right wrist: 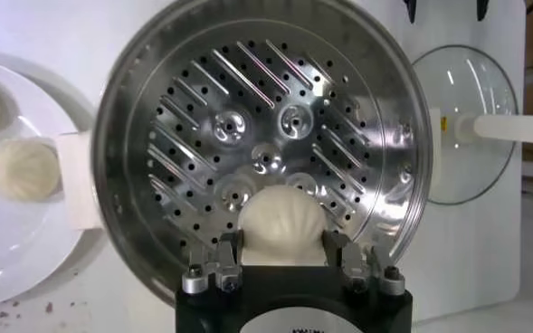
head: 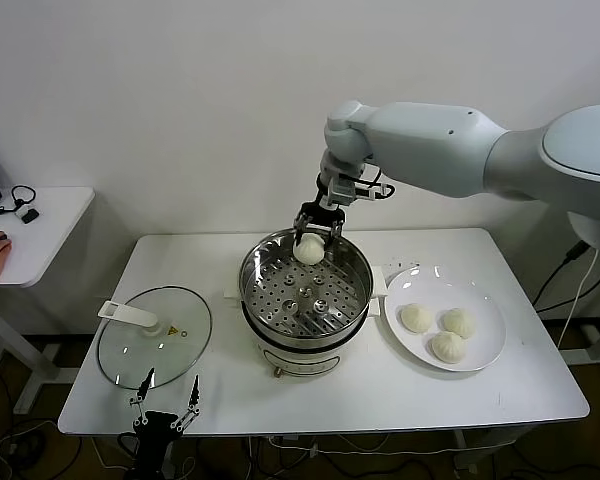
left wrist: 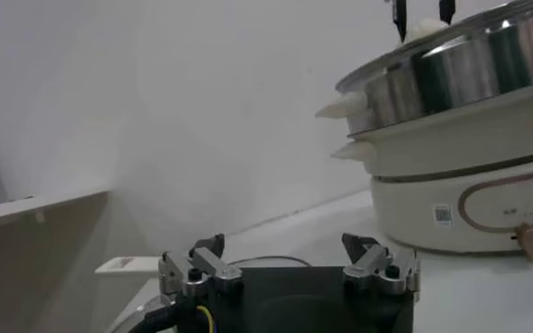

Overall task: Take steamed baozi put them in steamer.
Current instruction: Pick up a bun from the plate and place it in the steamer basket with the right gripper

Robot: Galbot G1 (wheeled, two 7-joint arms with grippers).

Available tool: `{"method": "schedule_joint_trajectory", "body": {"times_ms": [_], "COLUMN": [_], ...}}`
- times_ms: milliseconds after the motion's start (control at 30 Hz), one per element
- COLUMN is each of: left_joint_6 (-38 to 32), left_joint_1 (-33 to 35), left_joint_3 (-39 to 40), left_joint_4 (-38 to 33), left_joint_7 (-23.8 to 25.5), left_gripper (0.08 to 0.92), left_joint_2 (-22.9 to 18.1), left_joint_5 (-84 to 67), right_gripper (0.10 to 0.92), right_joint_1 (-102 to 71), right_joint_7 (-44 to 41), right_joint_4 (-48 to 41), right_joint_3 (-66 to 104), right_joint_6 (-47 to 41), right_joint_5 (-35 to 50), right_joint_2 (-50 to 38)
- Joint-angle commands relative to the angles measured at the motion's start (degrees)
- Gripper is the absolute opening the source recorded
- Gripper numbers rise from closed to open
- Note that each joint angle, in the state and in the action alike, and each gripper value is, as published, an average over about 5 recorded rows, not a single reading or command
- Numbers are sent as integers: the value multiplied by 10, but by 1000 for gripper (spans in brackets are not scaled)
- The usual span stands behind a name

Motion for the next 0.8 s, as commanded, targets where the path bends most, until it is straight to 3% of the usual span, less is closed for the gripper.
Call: {"method": "schedule_joint_trajectory", "body": {"times_ms": [33,800], "left_joint_6": [-1,-4], "left_joint_1": [0,-7], "left_joint_3": [0,-4], "left_joint_4": [4,14], "left_joint_7": [0,0], "left_gripper": [823,823], "left_joint_2": [0,2], "left_joint_5": [-1,-8], "right_gripper": [602,605], "right_joint_1": [-50,-85], "right_joint_7": [0,-25], "right_joint_4": [-62,-116], "right_joint_3": [12,28], "right_joint_6": [28,28], "right_joint_5": [-19,-18], "right_joint_2": [27,59]}}
